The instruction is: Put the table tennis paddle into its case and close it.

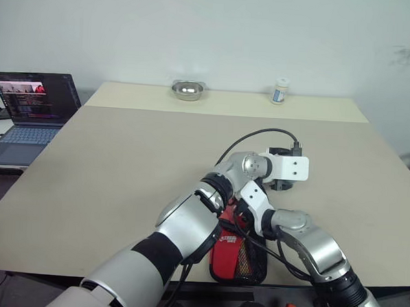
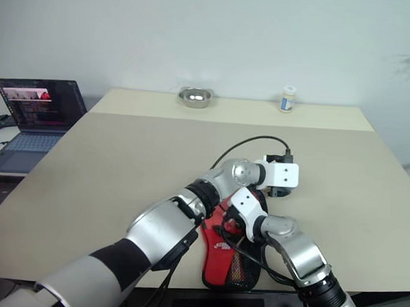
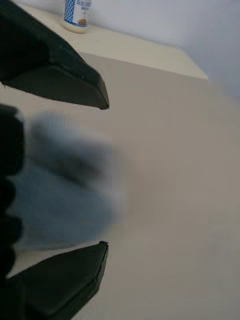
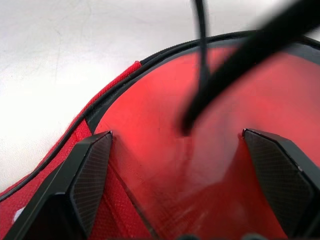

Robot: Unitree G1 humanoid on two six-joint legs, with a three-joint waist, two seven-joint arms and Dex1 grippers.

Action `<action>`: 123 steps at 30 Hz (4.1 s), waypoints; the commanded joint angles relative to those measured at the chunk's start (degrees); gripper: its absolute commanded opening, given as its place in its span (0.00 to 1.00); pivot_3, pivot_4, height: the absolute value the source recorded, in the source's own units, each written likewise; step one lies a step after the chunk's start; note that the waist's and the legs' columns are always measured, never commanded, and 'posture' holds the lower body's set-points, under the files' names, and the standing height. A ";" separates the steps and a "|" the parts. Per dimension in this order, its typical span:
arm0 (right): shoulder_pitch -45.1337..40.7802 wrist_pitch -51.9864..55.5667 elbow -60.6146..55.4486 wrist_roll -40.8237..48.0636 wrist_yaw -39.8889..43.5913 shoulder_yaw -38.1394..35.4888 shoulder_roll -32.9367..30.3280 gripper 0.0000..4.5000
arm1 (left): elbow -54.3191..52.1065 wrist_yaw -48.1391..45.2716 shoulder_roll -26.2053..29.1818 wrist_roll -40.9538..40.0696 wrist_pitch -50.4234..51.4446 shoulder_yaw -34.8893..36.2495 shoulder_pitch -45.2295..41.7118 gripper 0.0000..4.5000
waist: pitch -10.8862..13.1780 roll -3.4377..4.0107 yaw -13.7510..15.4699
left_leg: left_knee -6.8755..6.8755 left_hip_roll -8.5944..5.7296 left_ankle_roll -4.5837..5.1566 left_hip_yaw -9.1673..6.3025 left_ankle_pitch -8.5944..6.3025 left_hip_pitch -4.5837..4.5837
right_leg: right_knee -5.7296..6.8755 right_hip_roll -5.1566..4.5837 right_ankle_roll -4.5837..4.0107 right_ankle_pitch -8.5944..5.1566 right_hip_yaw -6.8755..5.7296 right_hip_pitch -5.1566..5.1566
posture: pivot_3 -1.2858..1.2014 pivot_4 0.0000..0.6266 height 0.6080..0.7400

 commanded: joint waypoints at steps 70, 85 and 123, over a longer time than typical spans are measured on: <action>-25.90 -7.57 43.75 7.19 -16.23 -32.15 -3.37 0.91 | -40.93 -35.40 23.92 -24.38 15.15 2.34 38.27 1.00 | 0.68 0.36 0.29 | 0.13 -0.08 -0.04 0.11 -0.03 -0.20 | 0.05 -0.08 -0.13 0.26 0.20 -0.12 | 0.52 0.24 1.00; -21.90 0.00 29.34 9.89 -17.83 -33.44 -1.99 0.04 | -25.75 -37.50 21.91 -23.08 5.72 1.47 35.03 1.00 | 0.11 0.83 0.38 | 0.13 -0.12 -0.02 0.12 -0.02 -0.09 | 0.00 -0.04 -0.05 0.28 0.20 0.02 | 0.52 0.24 1.00; 34.85 34.67 -37.88 35.64 9.57 -45.38 -40.06 0.03 | -12.95 -30.60 14.04 -20.65 2.07 1.41 32.03 1.00 | -1.25 0.98 5.05 | 0.18 -1.12 0.77 -0.70 -0.50 -0.29 | -1.25 -0.94 1.12 -0.09 -0.59 0.92 | 0.52 0.24 1.00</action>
